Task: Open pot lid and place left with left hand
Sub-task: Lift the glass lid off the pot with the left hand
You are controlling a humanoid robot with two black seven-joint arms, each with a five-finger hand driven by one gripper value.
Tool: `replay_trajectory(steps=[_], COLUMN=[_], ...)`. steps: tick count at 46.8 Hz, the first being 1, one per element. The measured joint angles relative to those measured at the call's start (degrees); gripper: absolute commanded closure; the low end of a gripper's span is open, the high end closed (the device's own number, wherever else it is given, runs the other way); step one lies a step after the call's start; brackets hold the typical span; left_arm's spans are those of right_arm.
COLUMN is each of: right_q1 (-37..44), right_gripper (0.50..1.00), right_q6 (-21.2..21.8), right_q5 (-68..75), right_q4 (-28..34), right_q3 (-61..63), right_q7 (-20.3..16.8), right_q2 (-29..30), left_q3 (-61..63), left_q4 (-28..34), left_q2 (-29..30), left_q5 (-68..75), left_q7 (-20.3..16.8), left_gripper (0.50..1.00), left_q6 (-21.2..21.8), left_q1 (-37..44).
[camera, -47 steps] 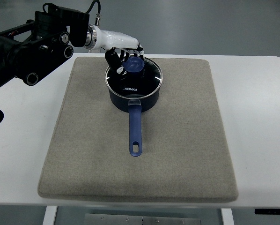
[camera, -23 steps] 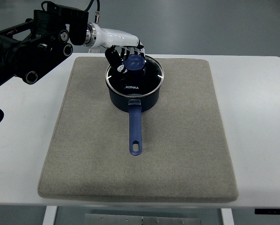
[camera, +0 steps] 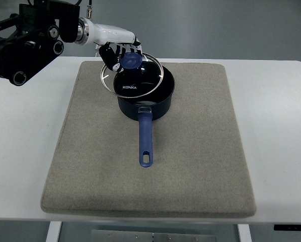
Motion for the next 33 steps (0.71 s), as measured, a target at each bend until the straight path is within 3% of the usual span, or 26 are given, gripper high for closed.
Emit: replay_trajectory(steps=[33], right_q1=[0.0], right_gripper=[0.583], right_q6=[0.0], right_q5=[0.0], right_q4=[0.0], right_q3=[0.0], right_q7=[0.0], right_q2=[0.0], left_q3=[-0.9], left_q4=[-2.0], left_q2=[10.7], left_q5=[-0.3], left_q7=[-0.1], left_gripper=[1.000], left_q6=[-0.5], left_q1=[0.1])
